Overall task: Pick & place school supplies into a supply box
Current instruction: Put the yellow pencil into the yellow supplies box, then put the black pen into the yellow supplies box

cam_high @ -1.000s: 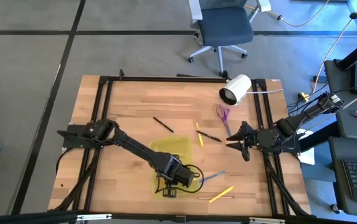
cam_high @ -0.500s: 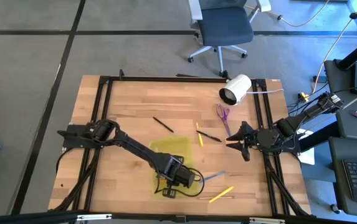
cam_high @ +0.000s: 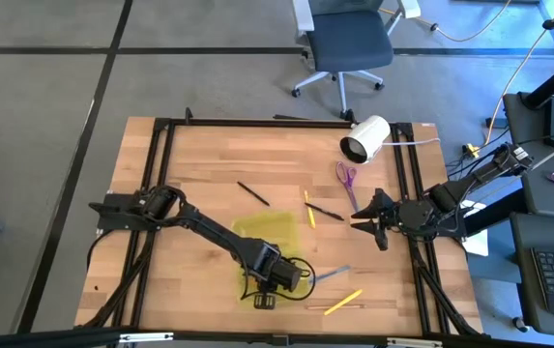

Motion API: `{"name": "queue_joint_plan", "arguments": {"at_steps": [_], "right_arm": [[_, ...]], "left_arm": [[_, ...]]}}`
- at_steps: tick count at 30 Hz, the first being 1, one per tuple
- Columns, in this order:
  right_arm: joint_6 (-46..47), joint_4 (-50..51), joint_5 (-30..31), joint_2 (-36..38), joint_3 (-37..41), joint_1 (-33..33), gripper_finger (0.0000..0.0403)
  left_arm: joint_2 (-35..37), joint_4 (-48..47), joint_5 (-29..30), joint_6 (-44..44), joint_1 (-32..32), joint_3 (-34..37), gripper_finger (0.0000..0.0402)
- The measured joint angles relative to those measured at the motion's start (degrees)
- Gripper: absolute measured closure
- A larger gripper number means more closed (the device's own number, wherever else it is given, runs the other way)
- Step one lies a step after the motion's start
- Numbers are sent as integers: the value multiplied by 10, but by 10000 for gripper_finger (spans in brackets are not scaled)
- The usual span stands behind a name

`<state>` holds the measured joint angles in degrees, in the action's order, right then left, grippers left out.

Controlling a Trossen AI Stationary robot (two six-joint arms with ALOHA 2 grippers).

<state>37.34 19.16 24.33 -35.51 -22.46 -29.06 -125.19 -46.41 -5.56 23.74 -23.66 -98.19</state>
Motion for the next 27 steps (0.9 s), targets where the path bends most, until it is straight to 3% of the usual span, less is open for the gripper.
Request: {"name": "queue_joint_plan", "arguments": {"at_steps": [12,27], "right_arm": [[0,0,0,0,0,0,253],[-1,0,0,0,0,0,253]], "left_arm": [[0,4,37,55,-7,0,380],[0,4,41,70,-18,0,342]]}}
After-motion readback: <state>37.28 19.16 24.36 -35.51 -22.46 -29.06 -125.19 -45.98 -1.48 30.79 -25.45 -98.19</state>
